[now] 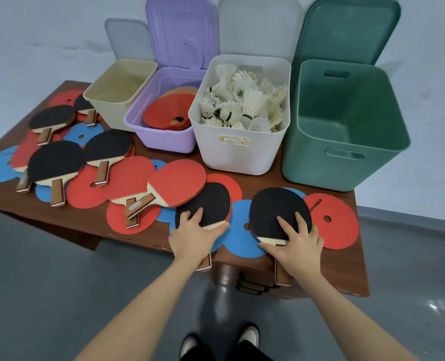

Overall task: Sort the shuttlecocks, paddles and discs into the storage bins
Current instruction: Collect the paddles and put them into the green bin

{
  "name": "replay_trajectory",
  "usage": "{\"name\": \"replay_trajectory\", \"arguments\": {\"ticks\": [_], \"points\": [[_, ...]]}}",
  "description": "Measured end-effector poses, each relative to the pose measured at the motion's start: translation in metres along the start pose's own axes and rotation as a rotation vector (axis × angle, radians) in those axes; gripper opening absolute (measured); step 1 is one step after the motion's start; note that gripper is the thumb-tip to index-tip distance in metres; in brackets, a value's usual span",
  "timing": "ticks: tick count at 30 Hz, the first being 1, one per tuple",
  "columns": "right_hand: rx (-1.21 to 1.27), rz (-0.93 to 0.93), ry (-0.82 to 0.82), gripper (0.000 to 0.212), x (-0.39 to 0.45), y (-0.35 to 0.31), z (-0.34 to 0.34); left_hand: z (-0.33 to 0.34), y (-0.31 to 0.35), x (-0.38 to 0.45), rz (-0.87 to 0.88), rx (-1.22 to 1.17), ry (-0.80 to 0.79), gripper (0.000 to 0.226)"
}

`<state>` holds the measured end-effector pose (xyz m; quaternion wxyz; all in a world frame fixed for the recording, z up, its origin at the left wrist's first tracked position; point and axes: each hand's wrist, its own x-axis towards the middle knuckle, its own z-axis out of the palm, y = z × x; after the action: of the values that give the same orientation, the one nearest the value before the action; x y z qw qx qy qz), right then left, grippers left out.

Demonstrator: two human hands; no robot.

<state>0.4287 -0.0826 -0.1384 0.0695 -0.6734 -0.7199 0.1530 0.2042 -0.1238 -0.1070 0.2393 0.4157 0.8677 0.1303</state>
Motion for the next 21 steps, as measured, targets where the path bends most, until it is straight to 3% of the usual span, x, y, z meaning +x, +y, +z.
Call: {"name": "replay_trajectory", "arguments": {"ticks": [12, 21], "points": [[0.041, 0.023, 0.136, 0.077, -0.021, -0.015, -0.023, -0.022, -0.004, -0.007, 0.291, 0.064, -0.165, 0.089], [0.064, 0.086, 0.319, 0.079, -0.057, -0.032, -0.039, -0.055, -0.012, -0.001, 0.589, 0.171, 0.013, 0.088]]}}
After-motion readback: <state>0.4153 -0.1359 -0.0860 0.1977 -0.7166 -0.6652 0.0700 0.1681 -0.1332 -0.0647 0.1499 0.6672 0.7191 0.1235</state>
